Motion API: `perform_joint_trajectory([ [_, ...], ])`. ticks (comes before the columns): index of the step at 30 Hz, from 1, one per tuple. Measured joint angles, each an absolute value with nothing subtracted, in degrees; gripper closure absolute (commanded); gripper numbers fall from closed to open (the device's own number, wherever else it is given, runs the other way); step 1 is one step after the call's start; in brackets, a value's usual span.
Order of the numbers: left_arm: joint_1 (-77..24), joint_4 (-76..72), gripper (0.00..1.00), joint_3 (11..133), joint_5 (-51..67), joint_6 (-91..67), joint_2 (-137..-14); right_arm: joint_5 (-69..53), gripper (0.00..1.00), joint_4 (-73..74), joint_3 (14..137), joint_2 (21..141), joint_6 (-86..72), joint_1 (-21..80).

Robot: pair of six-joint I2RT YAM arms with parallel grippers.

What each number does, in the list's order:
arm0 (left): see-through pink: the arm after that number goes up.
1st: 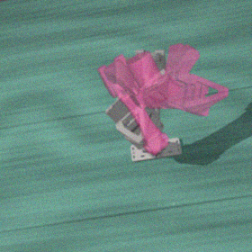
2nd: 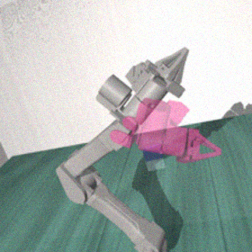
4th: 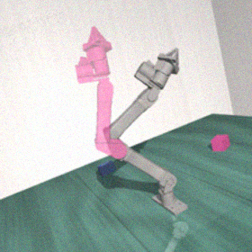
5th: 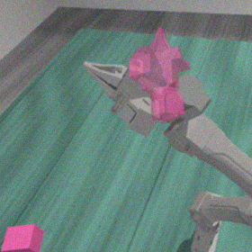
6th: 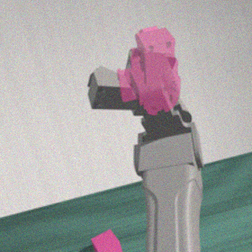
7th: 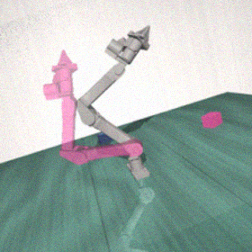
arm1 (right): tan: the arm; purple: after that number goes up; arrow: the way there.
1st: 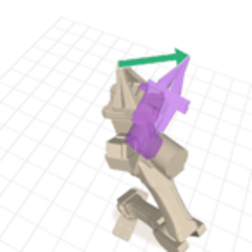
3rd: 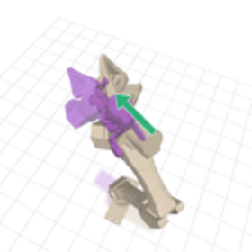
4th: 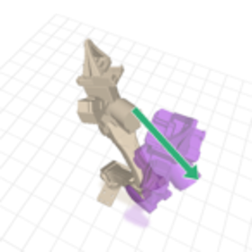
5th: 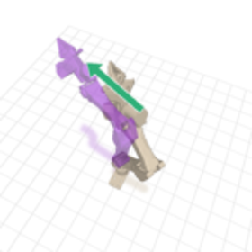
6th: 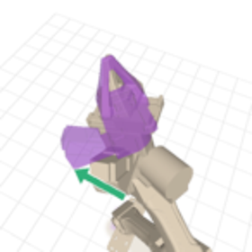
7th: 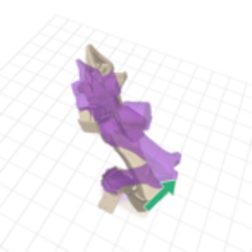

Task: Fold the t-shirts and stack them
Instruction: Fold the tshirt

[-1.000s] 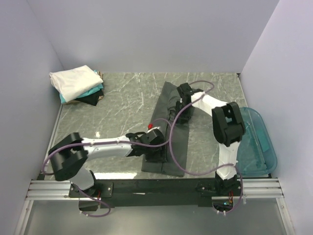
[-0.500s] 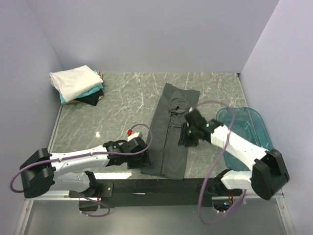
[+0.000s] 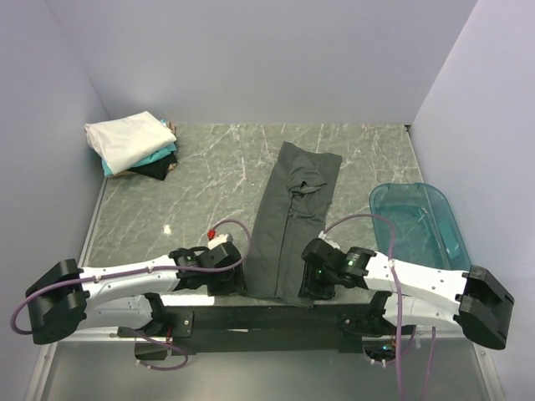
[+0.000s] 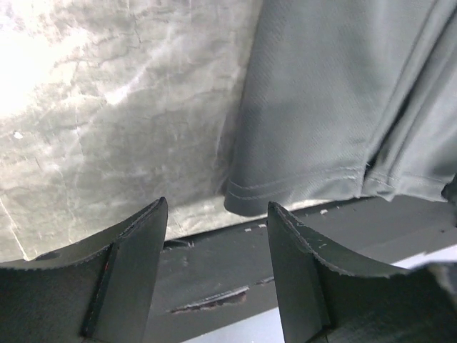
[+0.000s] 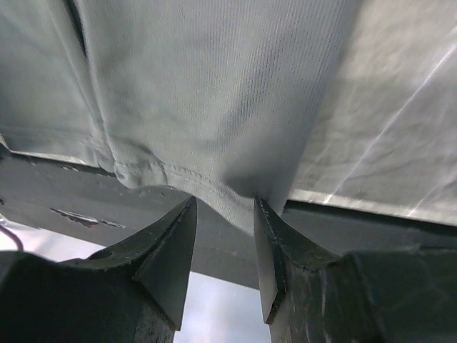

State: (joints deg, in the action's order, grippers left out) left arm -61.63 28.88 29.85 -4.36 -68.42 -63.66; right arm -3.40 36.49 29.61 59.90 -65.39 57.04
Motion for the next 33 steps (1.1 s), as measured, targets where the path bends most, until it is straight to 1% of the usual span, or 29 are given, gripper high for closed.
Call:
perform_joint_trajectory([
  [10,-60.9,25.6,0.37,29.7,-3.7,-68.1,-65.1,-0.5,0.55,37.4,29.2,60.9,-75.1,65.2],
  [20,-60.1,24.1,0.37,29.7,-3.0,-67.3,-67.2,2.7,0.55,41.9,27.6,55.4,-80.0,66.0],
  [27,-59.3,22.9,0.37,30.1,-2.0,-66.6,-68.4,2.9,0.55,40.2,23.6,53.4,-82.2,66.0],
  [33,-58.9,22.9,0.38,30.3,-1.6,-66.6,-68.8,2.1,0.56,37.2,23.0,53.8,-82.6,66.0],
])
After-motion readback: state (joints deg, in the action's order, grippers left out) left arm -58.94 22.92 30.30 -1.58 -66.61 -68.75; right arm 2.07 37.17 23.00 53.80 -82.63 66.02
